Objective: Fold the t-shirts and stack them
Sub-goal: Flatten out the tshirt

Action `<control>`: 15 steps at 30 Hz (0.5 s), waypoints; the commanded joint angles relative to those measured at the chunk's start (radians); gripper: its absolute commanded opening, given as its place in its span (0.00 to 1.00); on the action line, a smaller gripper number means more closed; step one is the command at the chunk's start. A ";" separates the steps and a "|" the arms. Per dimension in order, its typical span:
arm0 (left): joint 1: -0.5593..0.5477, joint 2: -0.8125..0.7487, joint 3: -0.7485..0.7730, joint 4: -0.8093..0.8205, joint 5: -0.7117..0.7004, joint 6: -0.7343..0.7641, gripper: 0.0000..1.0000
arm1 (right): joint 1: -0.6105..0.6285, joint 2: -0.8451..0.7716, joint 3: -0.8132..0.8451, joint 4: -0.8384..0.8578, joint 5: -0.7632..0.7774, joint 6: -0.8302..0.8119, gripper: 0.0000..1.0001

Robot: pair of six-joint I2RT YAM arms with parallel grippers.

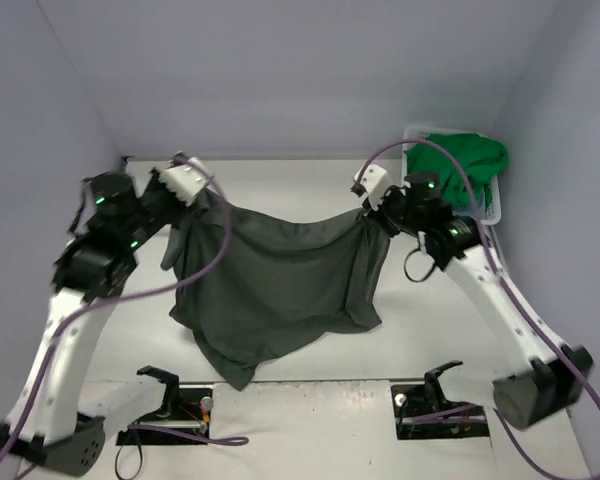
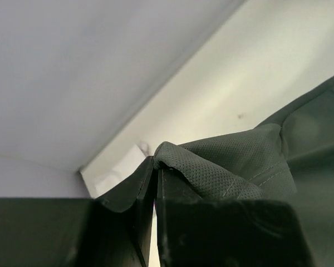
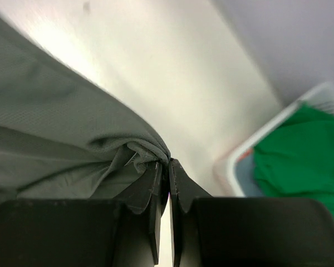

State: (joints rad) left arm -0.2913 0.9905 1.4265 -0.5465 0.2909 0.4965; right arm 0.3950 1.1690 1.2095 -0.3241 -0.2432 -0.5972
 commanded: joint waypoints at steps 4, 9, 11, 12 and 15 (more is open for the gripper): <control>0.046 0.368 -0.003 0.295 -0.067 0.030 0.00 | -0.198 0.335 0.083 0.200 -0.203 -0.016 0.00; 0.072 0.603 0.092 0.404 -0.133 0.016 0.00 | -0.243 0.574 0.198 0.258 -0.166 -0.015 0.00; 0.076 0.706 0.144 0.422 -0.160 0.020 0.00 | -0.254 0.636 0.231 0.266 -0.153 -0.013 0.00; 0.080 0.762 0.158 0.445 -0.192 0.019 0.00 | -0.254 0.691 0.263 0.272 -0.145 -0.010 0.00; 0.084 0.853 0.219 0.457 -0.223 0.019 0.00 | -0.255 0.800 0.338 0.273 -0.107 0.007 0.07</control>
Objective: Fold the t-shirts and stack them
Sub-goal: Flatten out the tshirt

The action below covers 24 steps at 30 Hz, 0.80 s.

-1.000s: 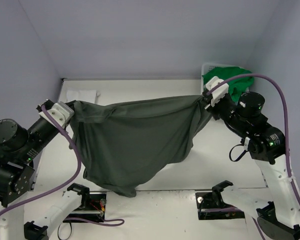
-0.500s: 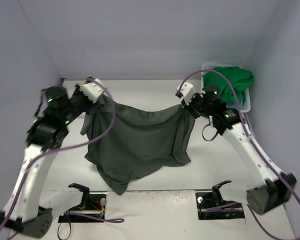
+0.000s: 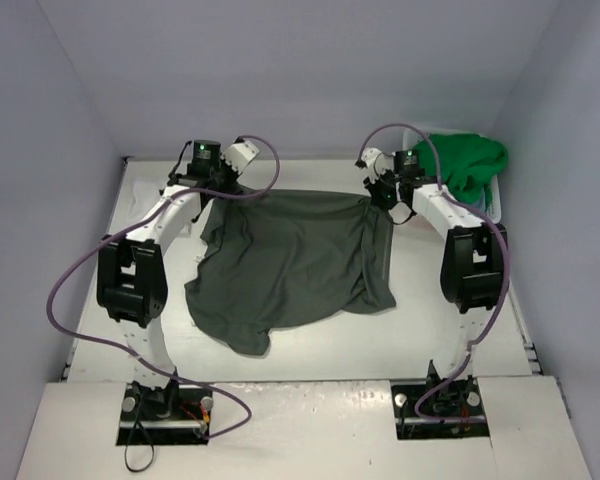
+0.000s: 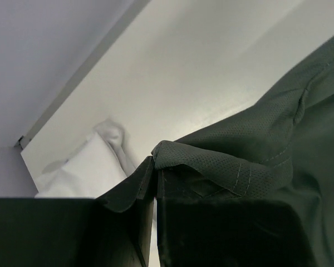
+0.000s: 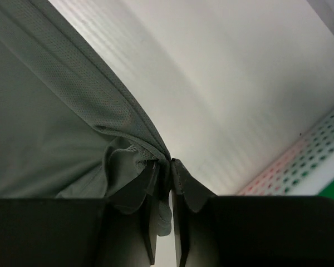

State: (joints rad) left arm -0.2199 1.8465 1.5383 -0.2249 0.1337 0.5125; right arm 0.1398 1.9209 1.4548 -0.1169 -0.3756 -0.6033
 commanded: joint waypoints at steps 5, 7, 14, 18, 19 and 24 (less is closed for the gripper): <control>0.011 0.075 0.155 0.141 -0.074 -0.019 0.00 | 0.000 0.168 0.190 0.080 0.156 0.072 0.31; 0.010 0.085 0.154 0.144 -0.071 -0.023 0.00 | 0.004 0.171 0.188 0.098 0.199 0.111 0.37; 0.010 0.102 0.134 0.151 -0.075 -0.023 0.00 | 0.050 0.086 0.087 0.188 0.342 0.129 0.37; 0.010 0.092 0.111 0.156 -0.062 -0.045 0.00 | 0.112 0.036 0.047 0.148 0.239 0.120 0.37; 0.010 0.092 0.106 0.156 -0.059 -0.046 0.00 | 0.132 0.047 0.053 0.125 0.206 0.122 0.37; 0.010 0.080 0.082 0.160 -0.054 -0.060 0.00 | 0.149 0.119 0.130 0.122 0.152 0.163 0.35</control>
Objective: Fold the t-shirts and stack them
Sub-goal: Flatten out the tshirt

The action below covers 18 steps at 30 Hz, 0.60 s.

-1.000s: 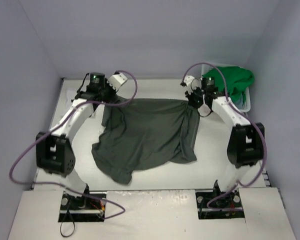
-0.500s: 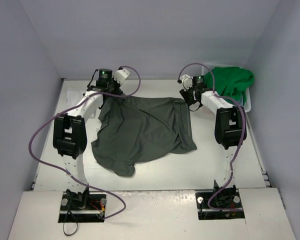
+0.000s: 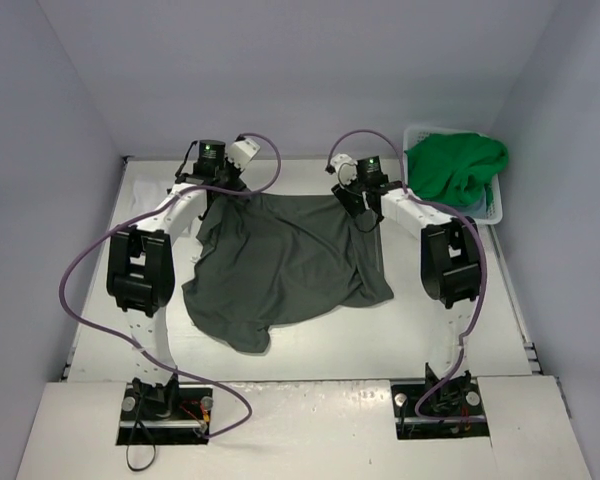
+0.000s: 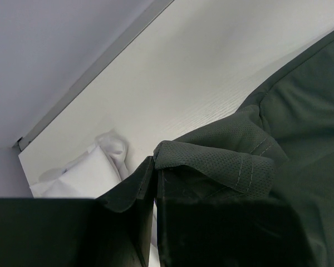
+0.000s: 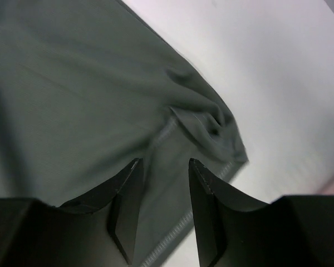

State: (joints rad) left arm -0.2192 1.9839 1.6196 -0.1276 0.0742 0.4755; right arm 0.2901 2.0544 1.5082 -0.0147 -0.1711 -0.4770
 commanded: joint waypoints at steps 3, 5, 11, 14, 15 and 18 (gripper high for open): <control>0.011 -0.069 -0.024 0.069 0.007 -0.023 0.00 | -0.002 0.038 0.112 -0.008 -0.083 0.054 0.34; 0.012 -0.080 -0.035 0.077 0.007 -0.021 0.00 | 0.007 0.065 0.132 -0.017 -0.100 0.066 0.33; 0.012 -0.105 -0.078 0.083 0.018 -0.026 0.00 | 0.024 0.157 0.191 -0.030 -0.099 0.060 0.08; 0.015 -0.112 -0.093 0.092 0.021 -0.034 0.00 | 0.026 0.182 0.214 -0.033 -0.116 0.063 0.02; 0.015 -0.114 -0.096 0.092 0.022 -0.034 0.00 | 0.027 0.188 0.228 -0.036 -0.119 0.069 0.01; 0.018 -0.112 -0.102 0.092 0.024 -0.034 0.00 | 0.030 0.202 0.250 -0.039 -0.133 0.075 0.00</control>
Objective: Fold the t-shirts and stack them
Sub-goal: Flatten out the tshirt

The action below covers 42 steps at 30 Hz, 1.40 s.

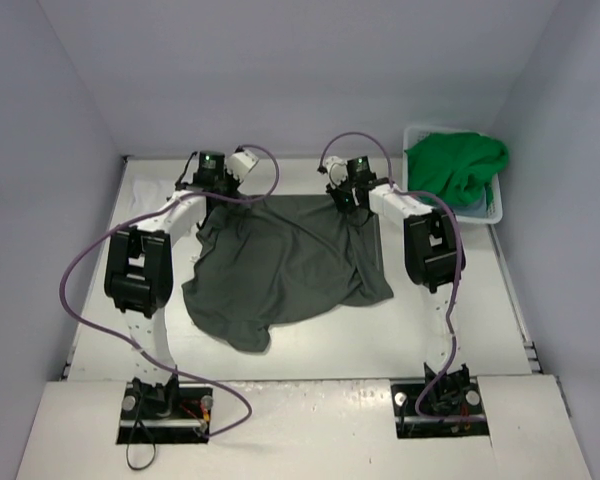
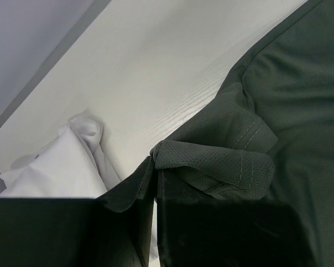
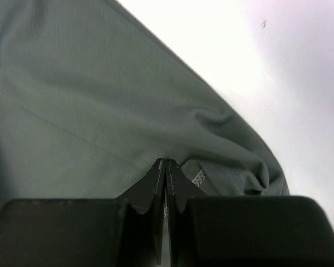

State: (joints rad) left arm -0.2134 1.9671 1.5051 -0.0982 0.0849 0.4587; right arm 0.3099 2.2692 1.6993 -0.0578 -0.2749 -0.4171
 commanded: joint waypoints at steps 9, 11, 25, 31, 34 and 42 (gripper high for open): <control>0.022 -0.097 -0.005 0.071 0.019 -0.028 0.00 | 0.020 -0.008 0.037 -0.002 0.009 0.000 0.02; 0.022 -0.094 -0.005 0.071 0.022 -0.031 0.00 | 0.020 -0.014 0.026 -0.004 0.017 -0.006 0.06; 0.032 -0.102 -0.013 0.068 0.026 -0.020 0.00 | 0.018 -0.051 -0.046 0.012 0.242 -0.063 0.03; 0.043 -0.102 -0.006 0.058 0.026 -0.012 0.00 | -0.014 -0.057 -0.072 0.018 0.321 -0.089 0.02; 0.045 -0.100 0.000 0.055 0.023 -0.008 0.00 | -0.038 -0.066 -0.085 0.018 0.324 -0.097 0.02; 0.060 -0.096 0.006 0.038 0.012 0.001 0.00 | -0.117 -0.106 -0.132 0.024 0.299 -0.115 0.02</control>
State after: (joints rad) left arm -0.1799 1.9560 1.4738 -0.0853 0.1192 0.4397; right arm 0.2470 2.2261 1.5944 0.0048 -0.0120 -0.5125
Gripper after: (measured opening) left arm 0.004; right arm 0.025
